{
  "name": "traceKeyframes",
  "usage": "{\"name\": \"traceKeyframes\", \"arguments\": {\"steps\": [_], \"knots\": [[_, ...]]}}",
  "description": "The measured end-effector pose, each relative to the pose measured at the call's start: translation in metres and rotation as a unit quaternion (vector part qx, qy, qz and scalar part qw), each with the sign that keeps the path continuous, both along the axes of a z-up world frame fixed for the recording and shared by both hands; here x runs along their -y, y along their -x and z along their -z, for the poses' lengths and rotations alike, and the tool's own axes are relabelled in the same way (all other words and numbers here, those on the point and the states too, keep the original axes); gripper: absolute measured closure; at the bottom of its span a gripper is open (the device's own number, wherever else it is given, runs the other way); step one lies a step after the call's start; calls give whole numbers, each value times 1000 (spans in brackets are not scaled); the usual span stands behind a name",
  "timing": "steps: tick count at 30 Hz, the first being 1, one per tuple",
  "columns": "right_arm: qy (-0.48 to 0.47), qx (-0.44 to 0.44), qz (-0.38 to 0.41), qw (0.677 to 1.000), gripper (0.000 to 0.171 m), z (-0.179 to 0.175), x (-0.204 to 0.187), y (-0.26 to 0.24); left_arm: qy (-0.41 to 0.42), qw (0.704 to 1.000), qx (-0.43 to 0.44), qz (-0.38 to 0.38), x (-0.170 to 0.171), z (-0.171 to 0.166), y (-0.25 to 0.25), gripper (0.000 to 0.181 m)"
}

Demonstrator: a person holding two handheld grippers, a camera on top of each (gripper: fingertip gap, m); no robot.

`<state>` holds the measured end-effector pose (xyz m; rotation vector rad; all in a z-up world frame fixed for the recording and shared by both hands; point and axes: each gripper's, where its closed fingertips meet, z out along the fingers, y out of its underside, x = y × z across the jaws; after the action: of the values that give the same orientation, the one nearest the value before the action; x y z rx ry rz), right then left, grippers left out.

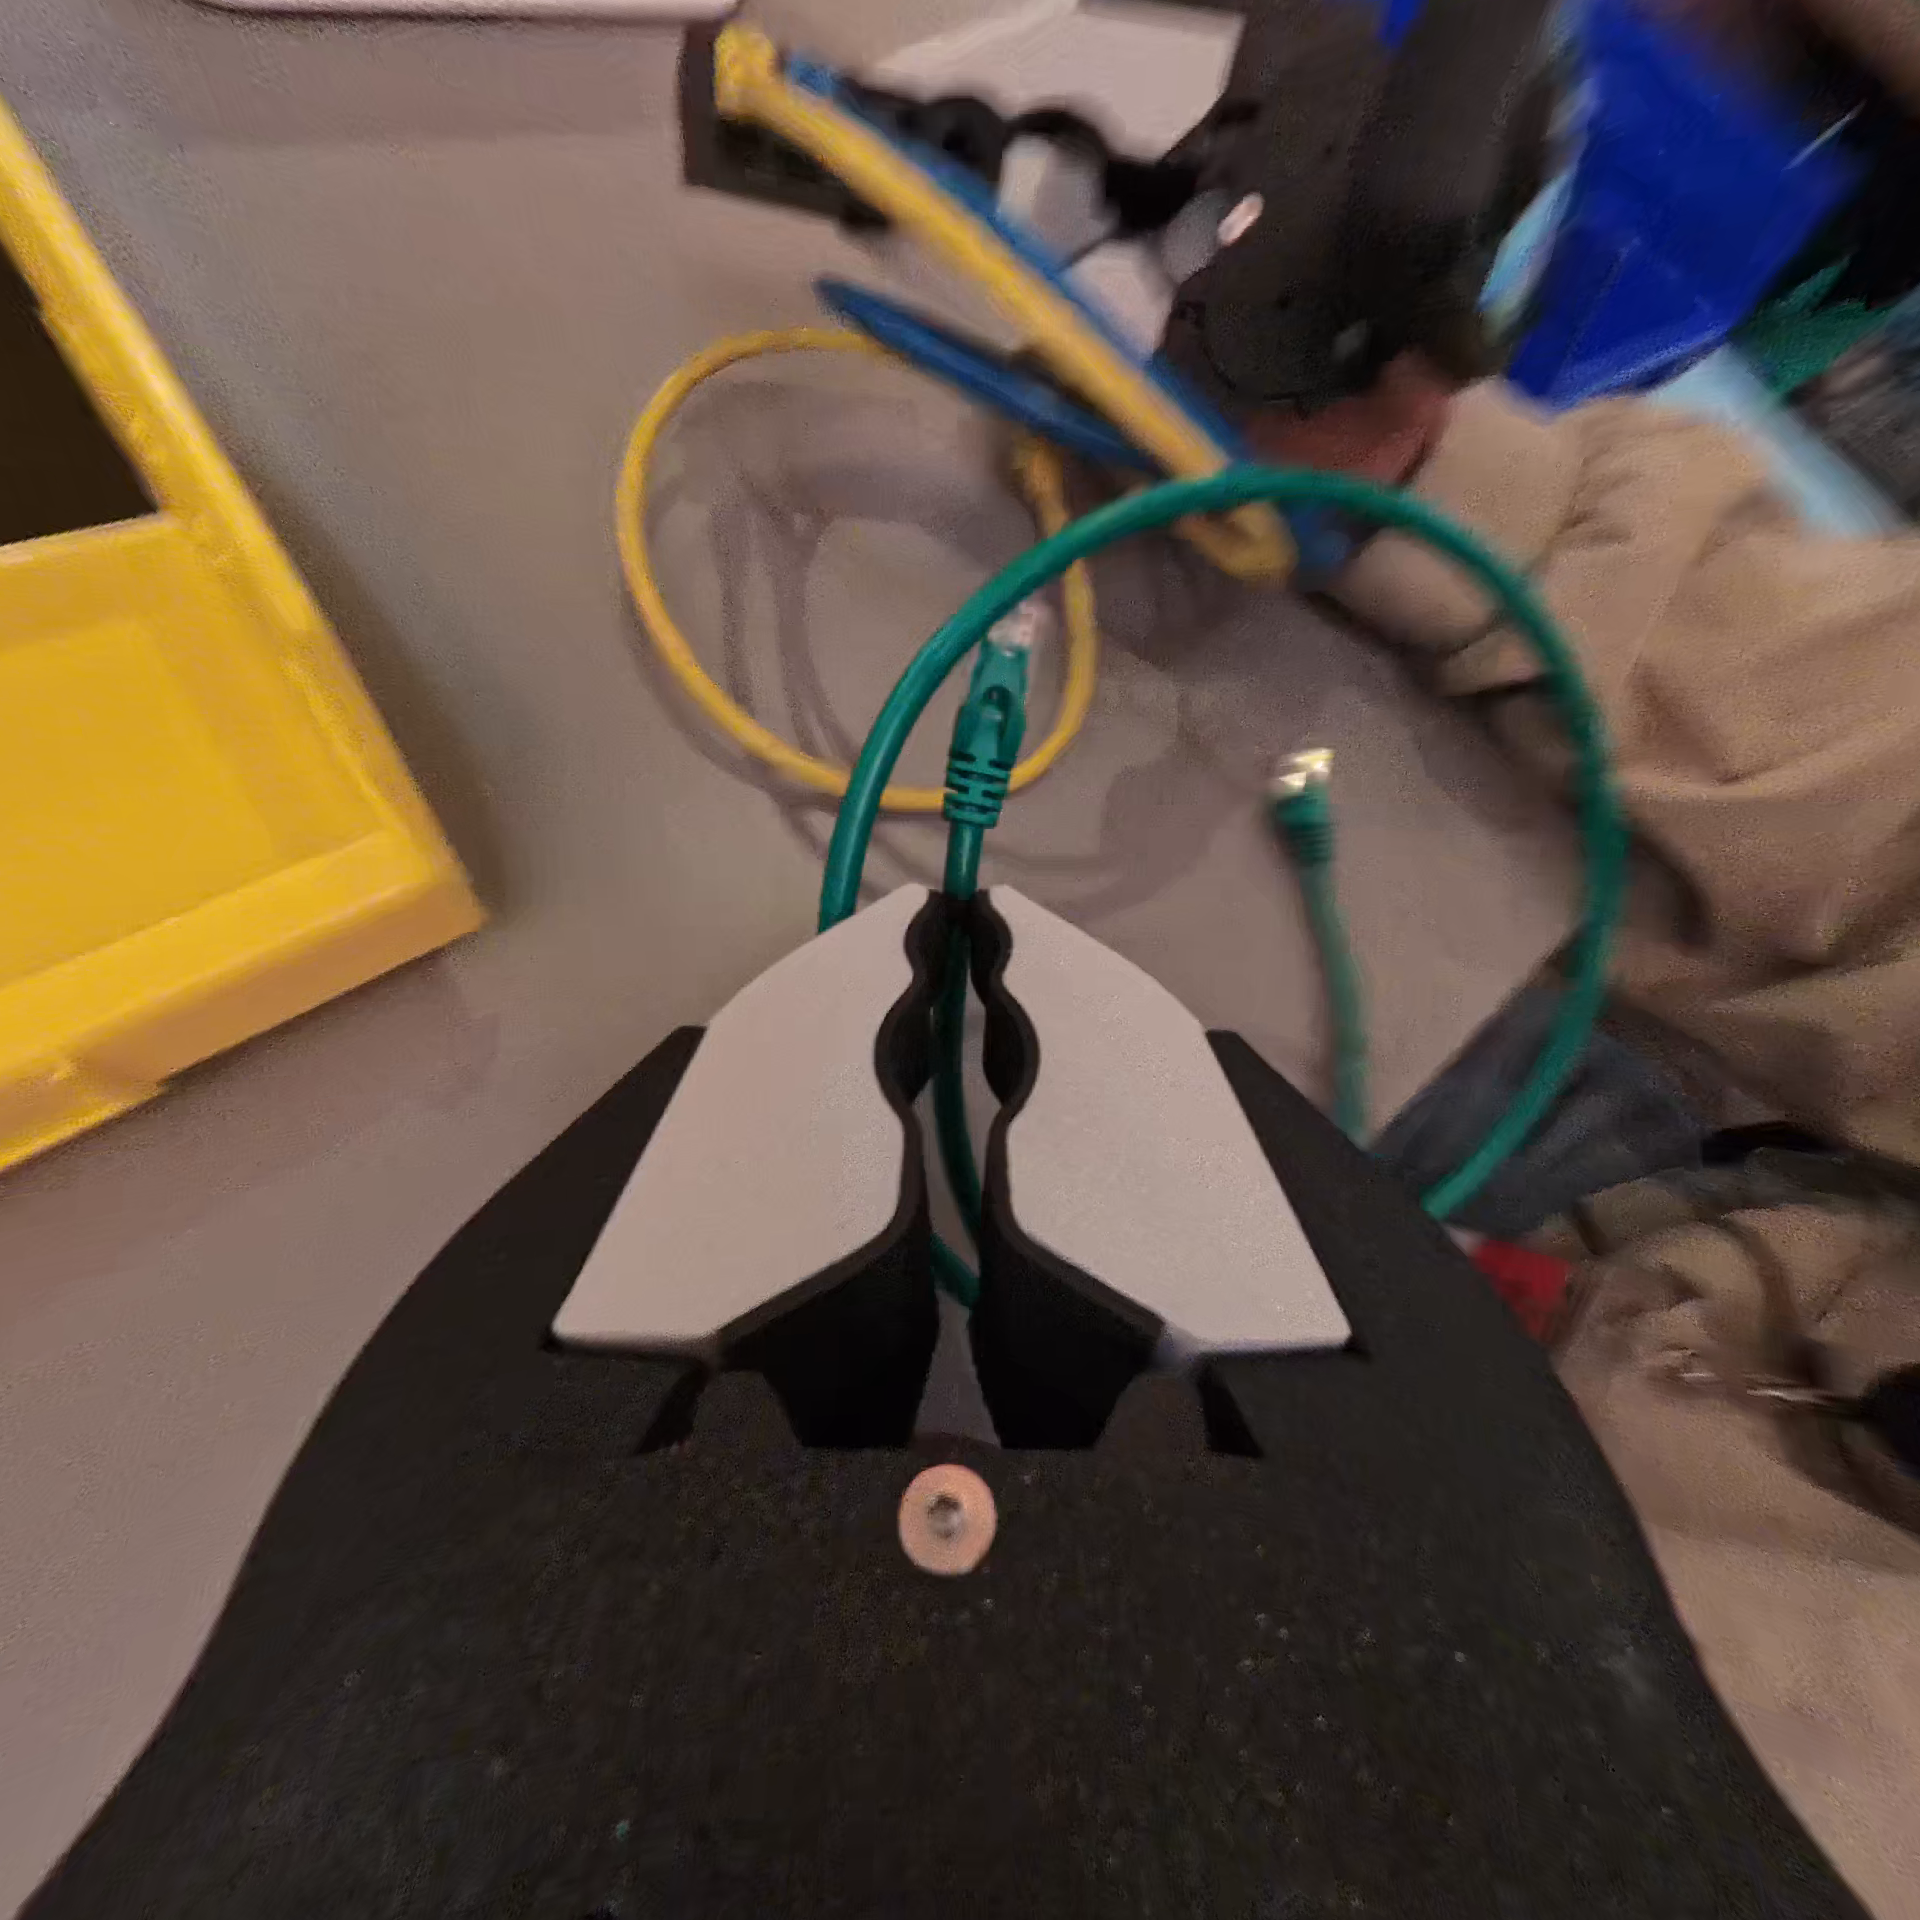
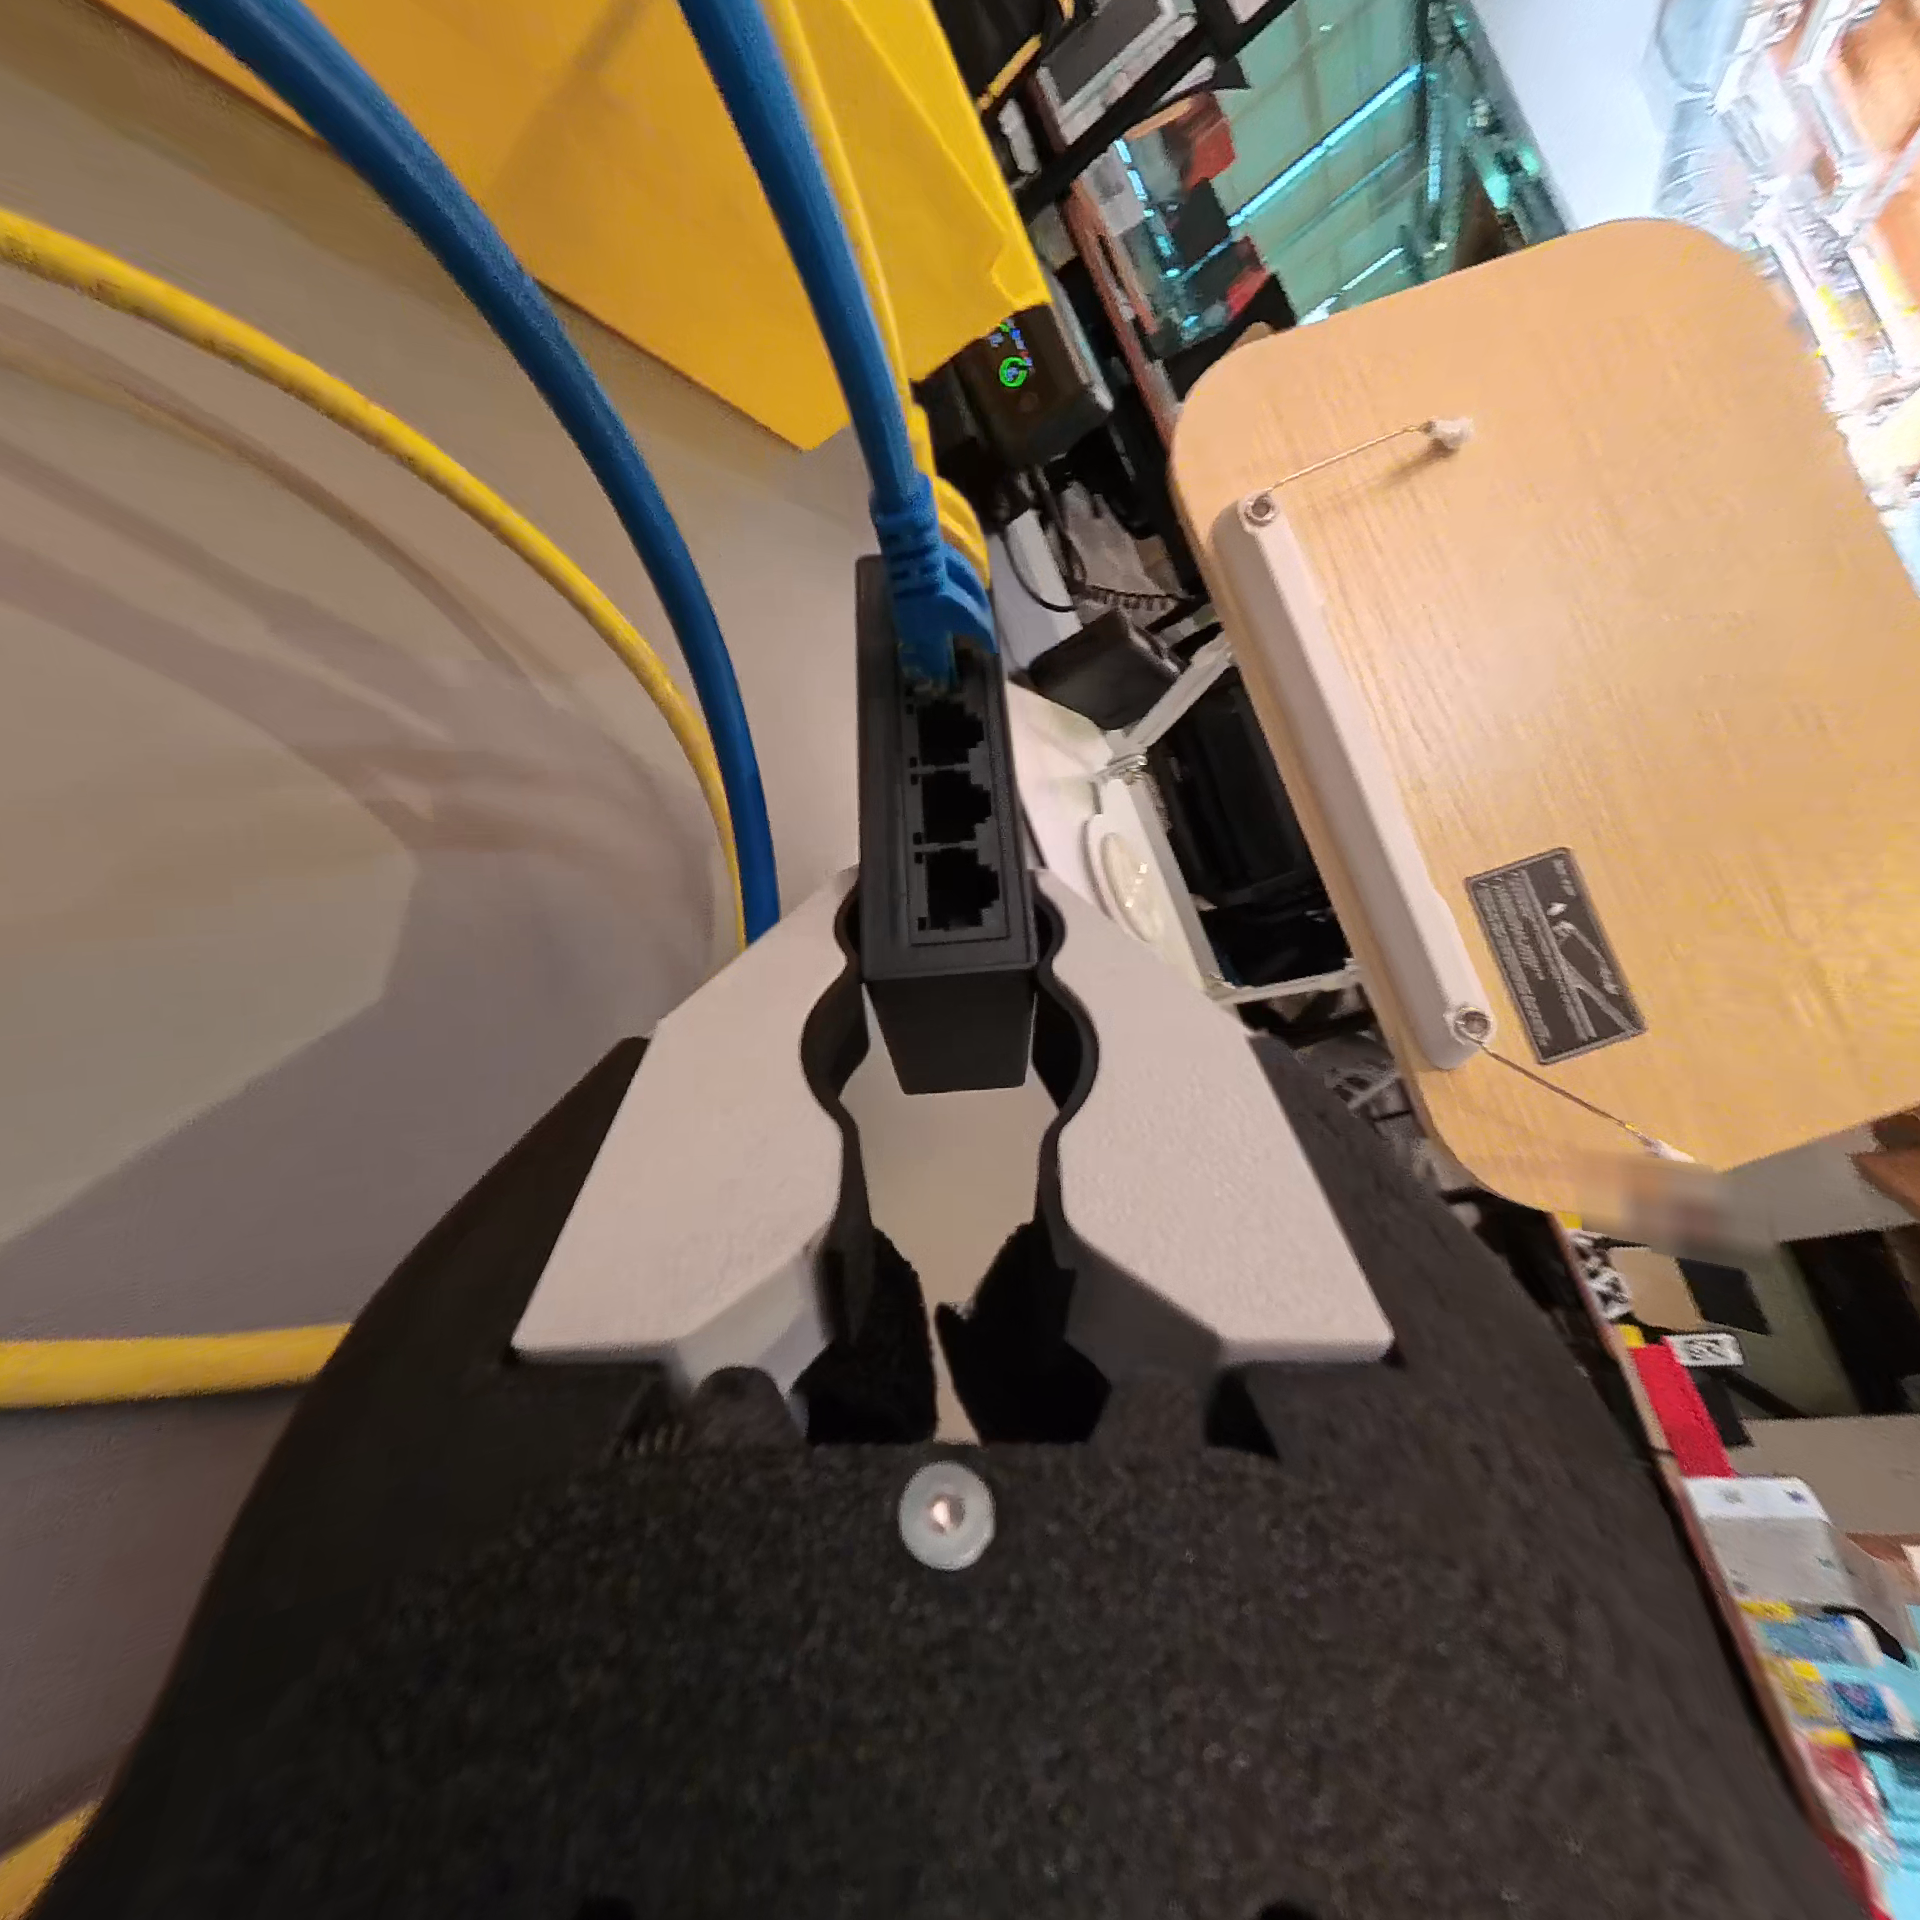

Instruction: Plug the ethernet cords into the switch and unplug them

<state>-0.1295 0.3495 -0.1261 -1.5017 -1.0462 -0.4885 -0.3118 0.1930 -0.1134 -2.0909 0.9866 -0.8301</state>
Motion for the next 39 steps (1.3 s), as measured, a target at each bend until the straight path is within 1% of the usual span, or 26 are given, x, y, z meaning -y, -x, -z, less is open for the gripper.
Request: {"name": "traceKeyframes", "arguments": {"steps": [1,2,3,4,5,6,7,8,9,10,11,13,14,16,18,19,21,24,26,29,31,32,33,36,37,39], "knots": [[9,-3,-5,1000,144,0,1,2,-18,999,-43,-3,-6,5,5,178],[14,-6,-9,1000,144,-1,2,4,-27,998,-58,12,-6,6,3,178],[16,-7,-13,1000,144,-1,4,6,-3,999,-16,42,2,-2,-7,178],[19,-8,-18,1000,144,-1,5,7,45,996,51,62,10,-14,-18,178],[24,-7,-21,999,144,0,5,8,81,991,83,67,10,-18,-21,178],[28,-5,-21,999,144,2,5,8,80,994,55,57,3,-7,-17,178],[30,0,-18,999,144,5,5,7,60,997,2,47,-5,9,-10,178],[32,7,-13,999,144,7,4,5,66,996,3,61,-2,12,-12,178],[32,15,-11,999,144,8,3,4,91,992,46,81,6,5,-19,178],[33,19,-8,999,144,9,2,3,107,988,67,92,12,0,-23,178],[35,19,-5,999,144,10,2,3,99,990,49,85,10,4,-21,178],[32,25,6,999,144,9,-1,-2,30,996,-64,48,-7,25,-4,178],[26,31,13,999,144,7,-2,-6,4,994,-99,50,-8,28,0,178],[18,21,27,999,144,1,-4,-13,-14,992,-116,46,-8,26,-1,178],[12,-12,31,999,143,-10,-1,-13,-54,982,-178,27,-16,33,8,178],[6,-18,21,1000,144,-16,3,-8,-66,979,-194,24,-17,36,9,178],[-24,25,-1,999,144,-22,12,8,-60,981,-185,25,-18,38,5,178],[-42,147,-2,988,144,-2,14,23,-44,988,-148,27,-19,33,-2,178],[-47,206,13,977,144,9,9,22,-30,994,-100,46,-14,24,-10,179],[-43,214,16,976,144,14,6,19,23,997,-3,80,-1,8,-17,180],[-42,224,28,973,145,15,5,14,53,991,78,99,5,-11,-20,181],[-43,229,30,972,144,16,4,12,59,988,101,99,5,-18,-18,181],[-41,228,30,972,145,17,4,12,58,989,101,90,1,-19,-15,181],[-35,207,32,977,144,15,3,8,16,997,43,63,-10,-8,-3,181],[-33,197,38,979,144,13,1,4,10,997,29,70,-6,-5,-4,181],[-29,172,53,983,144,6,-2,-9,4,995,-25,95,6,13,-6,174]]}}
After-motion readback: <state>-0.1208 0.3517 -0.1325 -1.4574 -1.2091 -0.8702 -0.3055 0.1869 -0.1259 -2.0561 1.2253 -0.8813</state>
